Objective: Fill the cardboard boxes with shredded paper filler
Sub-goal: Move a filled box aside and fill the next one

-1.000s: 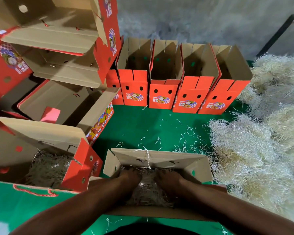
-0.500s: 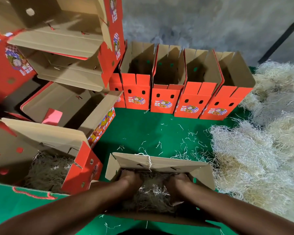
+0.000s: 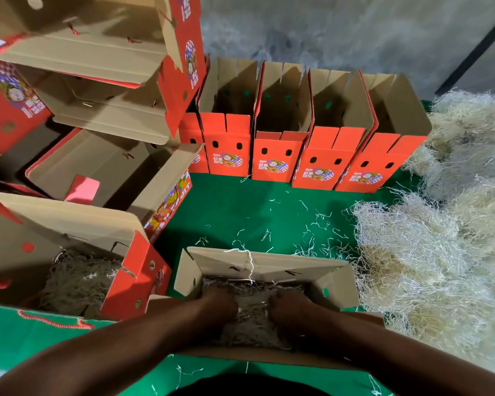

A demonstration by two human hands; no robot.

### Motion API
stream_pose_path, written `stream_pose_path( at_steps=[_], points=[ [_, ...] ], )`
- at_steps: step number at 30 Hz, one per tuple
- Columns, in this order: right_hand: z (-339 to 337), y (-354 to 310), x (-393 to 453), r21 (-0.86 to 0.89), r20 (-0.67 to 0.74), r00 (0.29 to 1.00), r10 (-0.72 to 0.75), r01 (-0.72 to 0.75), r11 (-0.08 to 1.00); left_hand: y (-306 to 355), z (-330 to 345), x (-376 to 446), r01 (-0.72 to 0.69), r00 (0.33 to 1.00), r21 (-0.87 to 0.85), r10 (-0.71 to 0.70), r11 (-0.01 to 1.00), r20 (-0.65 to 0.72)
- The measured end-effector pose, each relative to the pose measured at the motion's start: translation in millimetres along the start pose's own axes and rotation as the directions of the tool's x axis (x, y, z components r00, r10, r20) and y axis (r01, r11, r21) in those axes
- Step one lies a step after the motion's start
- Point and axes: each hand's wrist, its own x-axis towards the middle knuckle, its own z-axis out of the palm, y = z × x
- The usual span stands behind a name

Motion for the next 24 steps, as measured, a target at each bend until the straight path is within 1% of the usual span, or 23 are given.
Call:
stream_pose_path(
  at_steps=[2,5,8,10,12,14,16,17,18,19,20,21,23,24],
  points=[
    [-4,1,-4,0.004,0.017,0.997,0.077,-0.077,0.997,1,1,-1,0.039,0.999,-0.003,-0.039,0.999,0.006],
    [-4,2,-8,0.036,0.023,0.981,0.191,-0.192,0.981,1,3,-3,0.107,0.994,0.006,-0.107,0.994,-0.022],
    [-2,1,-11,0.061,0.115,0.969,0.22,-0.227,0.972,0,0,-3,0.14,0.99,-0.004,-0.14,0.99,-0.004],
    [-7,0,-14,0.035,0.147,0.968,0.204,-0.211,0.977,-1,-6,-5,0.134,0.991,0.007,-0.134,0.991,0.021],
    [-13,-2,-14,-0.025,0.086,0.984,0.155,-0.154,0.988,2,-12,-6,0.071,0.997,0.015,-0.071,0.997,0.014],
    [-19,-5,-12,-0.087,-0.056,0.996,0.064,-0.069,0.994,7,-16,-5,-0.028,0.996,0.029,0.031,0.999,-0.085],
    [-18,-7,-7,-0.096,-0.176,0.984,-0.035,0.018,0.995,13,-18,-4,-0.102,0.979,0.014,0.103,0.995,-0.177],
    [-17,-8,-4,-0.076,-0.215,0.974,-0.071,0.056,0.996,15,-19,-3,-0.118,0.972,0.011,0.118,0.993,-0.201],
    [-15,-9,-2,-0.028,-0.24,0.968,-0.075,0.071,0.997,16,-19,-3,-0.126,0.97,0.017,0.126,0.992,-0.206],
    [-12,-9,-1,0.063,-0.236,0.971,-0.043,0.059,0.996,17,-18,-2,-0.125,0.975,0.02,0.126,0.992,-0.184],
    [-6,-10,-1,0.169,-0.21,0.978,-0.001,0.037,0.985,17,-14,-2,-0.116,0.982,0.01,0.117,0.993,-0.15],
    [0,-10,-1,0.238,-0.166,0.986,0.02,0.021,0.971,16,-9,-1,-0.106,0.988,-0.044,0.1,0.993,-0.122],
    [12,-12,-2,0.34,-0.071,0.997,0.021,0.004,0.94,13,4,2,-0.09,0.994,-0.209,0.075,0.974,-0.077],
    [16,-13,-4,0.371,-0.006,1.0,-0.005,0.007,0.929,11,9,3,-0.091,0.996,-0.284,0.085,0.954,-0.033]
  ],
)
